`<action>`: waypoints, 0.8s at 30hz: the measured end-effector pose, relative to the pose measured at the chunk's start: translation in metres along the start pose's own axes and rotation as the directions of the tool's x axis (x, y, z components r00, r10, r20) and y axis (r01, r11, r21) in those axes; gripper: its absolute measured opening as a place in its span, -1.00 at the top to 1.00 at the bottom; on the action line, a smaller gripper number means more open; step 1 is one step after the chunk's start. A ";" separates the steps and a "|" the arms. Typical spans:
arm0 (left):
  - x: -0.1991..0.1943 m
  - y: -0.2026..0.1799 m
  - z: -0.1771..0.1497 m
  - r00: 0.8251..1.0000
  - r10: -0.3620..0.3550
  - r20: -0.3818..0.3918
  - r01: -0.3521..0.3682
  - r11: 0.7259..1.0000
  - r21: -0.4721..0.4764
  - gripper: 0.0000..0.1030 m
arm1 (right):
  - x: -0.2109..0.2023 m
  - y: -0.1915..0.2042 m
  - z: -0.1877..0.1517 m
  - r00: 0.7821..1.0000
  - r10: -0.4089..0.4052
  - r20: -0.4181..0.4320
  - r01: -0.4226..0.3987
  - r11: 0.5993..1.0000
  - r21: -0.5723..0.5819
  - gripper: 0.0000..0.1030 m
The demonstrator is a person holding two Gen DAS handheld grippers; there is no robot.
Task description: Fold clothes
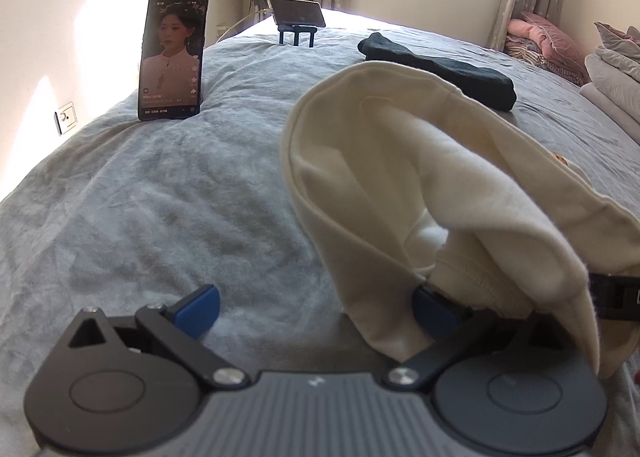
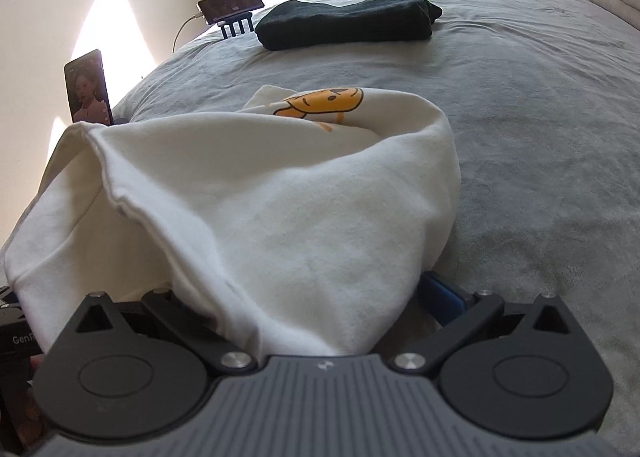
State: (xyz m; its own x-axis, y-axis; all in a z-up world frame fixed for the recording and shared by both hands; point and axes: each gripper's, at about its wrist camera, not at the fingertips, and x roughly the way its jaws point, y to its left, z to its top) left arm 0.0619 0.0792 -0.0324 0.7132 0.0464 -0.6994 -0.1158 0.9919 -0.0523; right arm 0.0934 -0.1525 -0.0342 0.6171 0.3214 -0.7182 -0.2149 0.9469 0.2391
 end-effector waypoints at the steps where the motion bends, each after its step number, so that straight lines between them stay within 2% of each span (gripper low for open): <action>1: -0.002 0.001 0.001 1.000 -0.008 -0.007 0.008 1.000 0.003 -0.99 | -0.003 -0.001 0.000 1.000 0.000 -0.003 0.000 1.000 0.002 -1.00; 4: -0.016 0.008 -0.001 0.999 -0.045 -0.004 0.045 0.999 -0.021 -0.99 | -0.019 -0.003 0.002 1.000 -0.017 0.009 0.017 1.000 0.023 -1.00; 7: -0.034 0.014 -0.004 0.994 -0.102 0.037 0.103 0.994 -0.048 -0.99 | -0.042 0.002 -0.004 0.994 -0.047 0.098 0.050 0.998 -0.034 -1.00; 8: -0.039 0.015 -0.005 0.992 -0.118 0.050 0.121 0.991 -0.051 -0.99 | -0.050 0.004 -0.006 0.990 -0.052 0.132 0.060 0.996 -0.058 -0.92; 10: -0.049 0.017 -0.007 0.986 -0.150 0.076 0.154 0.986 -0.055 -0.98 | -0.061 0.006 -0.011 0.984 -0.032 0.177 0.048 0.995 -0.087 -0.69; 12: -0.056 0.018 -0.008 0.981 -0.173 0.086 0.178 0.982 -0.064 -0.92 | -0.070 0.007 -0.016 0.977 -0.007 0.215 0.032 0.993 -0.113 -0.30; 13: -0.058 0.019 -0.008 0.979 -0.184 0.087 0.190 0.979 -0.072 -0.88 | -0.072 0.006 -0.017 0.976 0.015 0.215 0.009 0.994 -0.112 -0.20; 15: -0.061 0.020 -0.009 0.973 -0.213 0.085 0.221 0.971 -0.092 -0.79 | -0.076 0.004 -0.018 0.975 0.060 0.216 -0.036 0.993 -0.109 0.41; 17: -0.063 0.022 -0.010 0.964 -0.253 0.076 0.261 0.958 -0.115 -0.70 | -0.081 0.004 -0.018 0.973 0.097 0.211 -0.075 0.991 -0.112 0.77; 19: -0.065 0.023 -0.010 0.954 -0.290 0.075 0.297 0.946 -0.130 -0.57 | -0.088 0.004 -0.019 0.970 0.139 0.200 -0.115 0.986 -0.124 0.80; 22: -0.073 0.024 -0.010 0.938 -0.331 0.102 0.343 0.930 -0.130 -0.55 | -0.101 -0.004 -0.020 0.957 0.238 0.164 -0.224 0.970 -0.099 0.83; 24: -0.080 0.025 -0.011 0.927 -0.349 0.134 0.365 0.923 -0.121 -0.55 | -0.112 -0.008 -0.023 0.948 0.281 0.146 -0.267 0.957 -0.109 0.83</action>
State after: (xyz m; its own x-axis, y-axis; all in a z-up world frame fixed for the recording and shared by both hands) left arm -0.0055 0.0986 0.0146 0.7947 -0.2874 -0.5347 0.0695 0.9181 -0.3902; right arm 0.0089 -0.1964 0.0292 0.6355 0.5721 -0.5185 -0.4534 0.8201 0.3491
